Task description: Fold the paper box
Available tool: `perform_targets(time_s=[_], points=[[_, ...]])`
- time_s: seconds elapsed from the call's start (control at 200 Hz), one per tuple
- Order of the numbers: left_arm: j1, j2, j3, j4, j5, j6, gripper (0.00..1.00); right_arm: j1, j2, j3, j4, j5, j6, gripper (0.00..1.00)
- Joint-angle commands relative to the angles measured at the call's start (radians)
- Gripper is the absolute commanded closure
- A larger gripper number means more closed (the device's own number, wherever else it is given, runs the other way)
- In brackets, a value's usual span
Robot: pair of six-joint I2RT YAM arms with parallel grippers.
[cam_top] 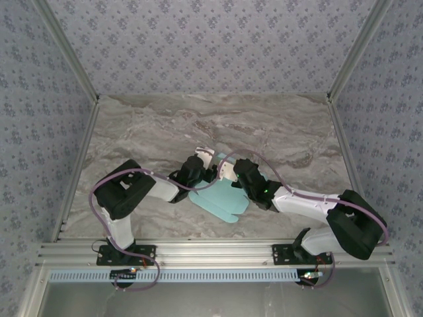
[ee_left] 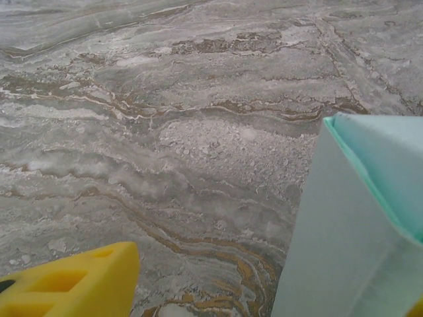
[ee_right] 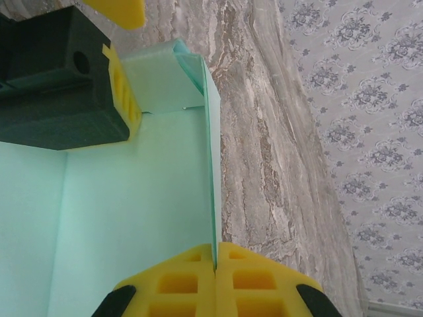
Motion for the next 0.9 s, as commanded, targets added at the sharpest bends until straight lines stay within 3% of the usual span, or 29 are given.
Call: perform_targets(time_s=[0.0,0.44,0.65,0.894], points=[[0.024,-0.009,-0.033,-0.081,-0.031,0.009,0.35,-0.015,-0.003,0.028,-0.008,0.040,0.016,1.00],[0.024,-0.029,-0.058,-0.070,0.032,0.012,0.31,-0.015,0.012,0.046,-0.016,0.042,0.015,1.00],[0.026,-0.011,-0.019,-0.104,-0.006,0.005,0.42,-0.014,0.012,0.046,-0.016,0.029,0.019,1.00],[0.024,0.013,0.032,-0.166,-0.153,-0.107,0.55,0.003,0.014,0.042,-0.022,0.023,0.046,1.00]])
